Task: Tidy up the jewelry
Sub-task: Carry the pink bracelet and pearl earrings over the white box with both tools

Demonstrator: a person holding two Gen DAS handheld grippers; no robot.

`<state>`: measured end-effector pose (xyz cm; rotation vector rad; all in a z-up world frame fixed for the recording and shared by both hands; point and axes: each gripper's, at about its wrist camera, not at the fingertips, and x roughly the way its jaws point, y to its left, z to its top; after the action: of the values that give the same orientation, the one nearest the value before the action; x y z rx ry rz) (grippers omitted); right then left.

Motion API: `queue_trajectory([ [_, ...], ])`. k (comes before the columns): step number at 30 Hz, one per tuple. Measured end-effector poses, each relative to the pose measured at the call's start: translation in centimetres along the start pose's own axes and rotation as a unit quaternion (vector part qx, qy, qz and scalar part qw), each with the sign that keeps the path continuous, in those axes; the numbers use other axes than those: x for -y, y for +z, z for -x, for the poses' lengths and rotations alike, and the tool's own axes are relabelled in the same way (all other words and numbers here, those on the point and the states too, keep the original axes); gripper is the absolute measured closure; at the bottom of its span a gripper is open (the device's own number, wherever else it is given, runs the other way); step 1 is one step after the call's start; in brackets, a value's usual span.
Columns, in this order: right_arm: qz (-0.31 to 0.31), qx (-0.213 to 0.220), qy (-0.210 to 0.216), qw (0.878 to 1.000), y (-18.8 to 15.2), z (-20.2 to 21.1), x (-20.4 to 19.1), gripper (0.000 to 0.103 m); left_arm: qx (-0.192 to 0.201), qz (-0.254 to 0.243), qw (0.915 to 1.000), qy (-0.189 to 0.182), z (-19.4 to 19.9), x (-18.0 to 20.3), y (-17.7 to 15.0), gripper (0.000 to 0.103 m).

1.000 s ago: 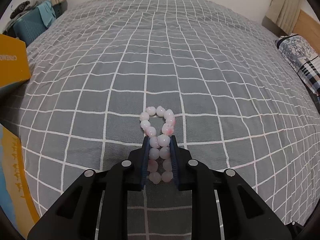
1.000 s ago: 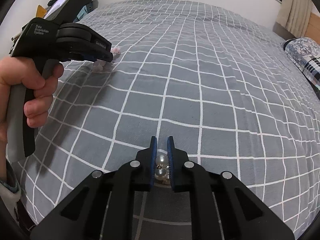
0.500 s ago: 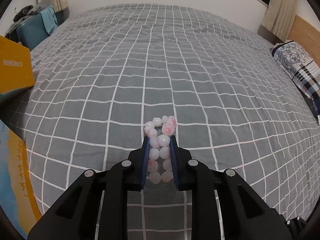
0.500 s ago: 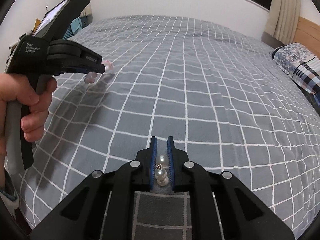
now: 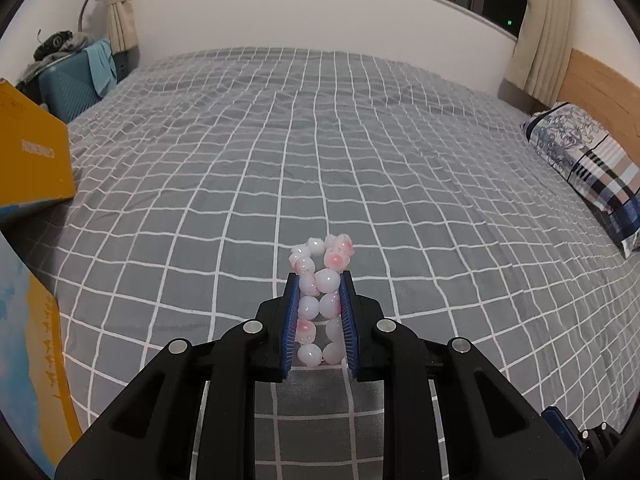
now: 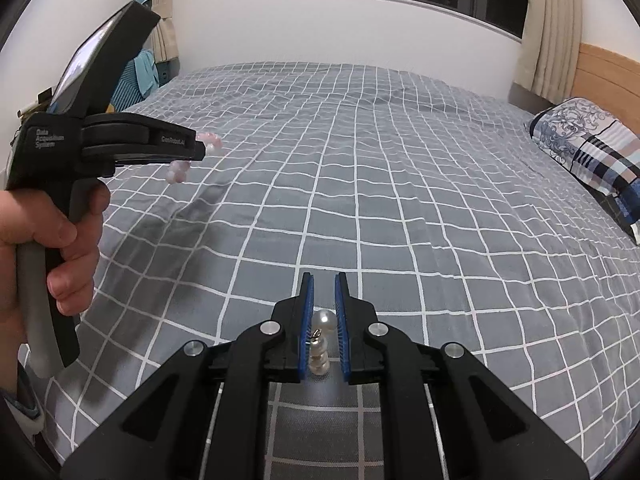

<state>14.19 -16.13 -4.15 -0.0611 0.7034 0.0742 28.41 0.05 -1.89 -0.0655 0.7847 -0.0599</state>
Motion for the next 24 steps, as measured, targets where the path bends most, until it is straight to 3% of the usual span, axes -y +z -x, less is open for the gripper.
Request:
queue_trajectory([
  [15, -0.013, -0.017, -0.012, 1.000, 0.0, -0.3, 0.1, 0.093, 0.018, -0.003, 0.9998, -0.005, 2.3, 0.0, -0.5, 0.083],
  [24, -0.039, -0.026, -0.014, 0.999, 0.8, 0.4, 0.6, 0.093, 0.023, -0.002, 0.9995, 0.023, 4.7, -0.8, -1.1, 0.083],
])
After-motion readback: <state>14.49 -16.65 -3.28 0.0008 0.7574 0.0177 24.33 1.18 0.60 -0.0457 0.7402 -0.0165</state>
